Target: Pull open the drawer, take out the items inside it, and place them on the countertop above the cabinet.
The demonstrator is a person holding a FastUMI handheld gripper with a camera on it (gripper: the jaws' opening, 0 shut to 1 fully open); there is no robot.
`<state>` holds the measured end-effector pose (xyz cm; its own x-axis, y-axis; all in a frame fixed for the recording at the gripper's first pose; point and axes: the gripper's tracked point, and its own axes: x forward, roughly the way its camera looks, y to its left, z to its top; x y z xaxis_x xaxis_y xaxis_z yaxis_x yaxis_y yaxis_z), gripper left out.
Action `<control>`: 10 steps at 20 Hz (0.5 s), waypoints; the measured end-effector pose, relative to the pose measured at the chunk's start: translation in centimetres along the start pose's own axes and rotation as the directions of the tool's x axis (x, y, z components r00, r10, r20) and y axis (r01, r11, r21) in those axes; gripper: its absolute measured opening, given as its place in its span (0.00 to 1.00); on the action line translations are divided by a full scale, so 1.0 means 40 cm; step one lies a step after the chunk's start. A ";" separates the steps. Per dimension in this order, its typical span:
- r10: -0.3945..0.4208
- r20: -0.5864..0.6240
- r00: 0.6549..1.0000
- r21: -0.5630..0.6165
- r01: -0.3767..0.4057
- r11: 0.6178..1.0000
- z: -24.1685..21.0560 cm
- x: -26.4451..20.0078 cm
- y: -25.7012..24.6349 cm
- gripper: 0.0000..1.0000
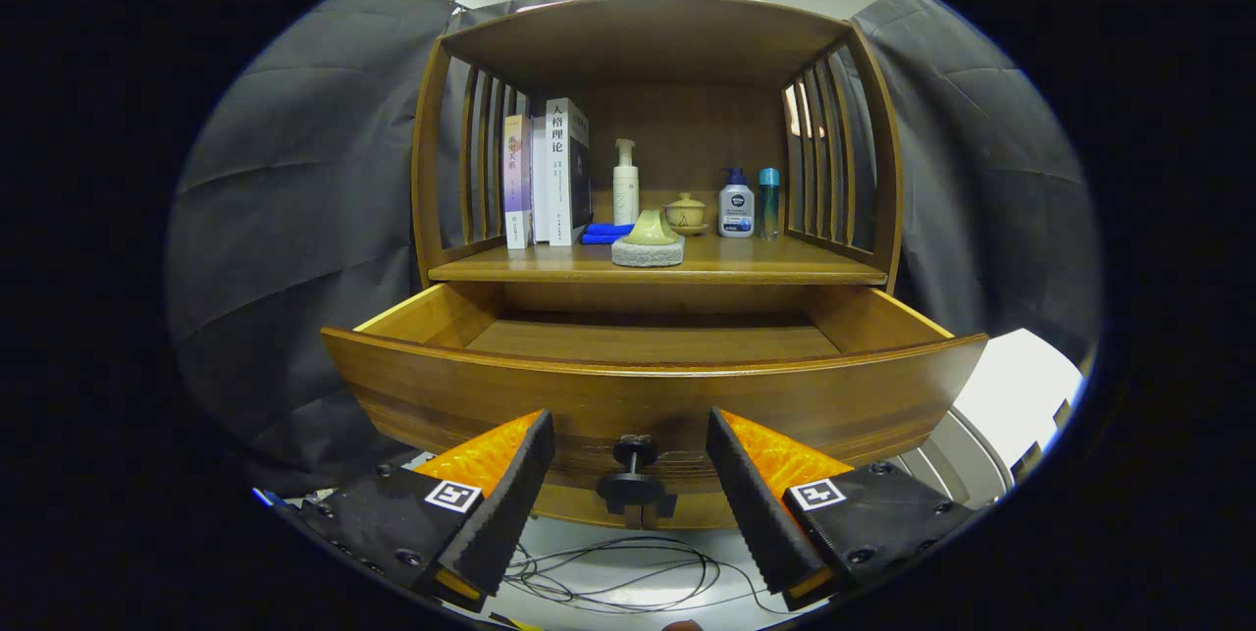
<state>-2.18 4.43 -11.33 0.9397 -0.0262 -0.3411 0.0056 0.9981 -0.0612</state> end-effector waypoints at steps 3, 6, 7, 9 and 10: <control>0.002 -0.011 1.000 -0.001 -0.002 1.000 -0.016 0.016 0.008 0.98; 0.003 -0.026 1.000 -0.011 -0.003 1.000 -0.026 0.032 0.015 0.98; -0.017 -0.024 1.000 -0.019 0.017 1.000 -0.028 0.036 0.007 0.98; -0.036 -0.017 0.999 -0.040 0.036 0.999 -0.027 0.036 0.009 0.98; -0.044 -0.014 0.999 -0.060 0.043 0.997 -0.026 0.038 0.008 0.97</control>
<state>-1.10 4.65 -12.85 0.9338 -0.0706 -0.3508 0.0252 0.9909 -0.1324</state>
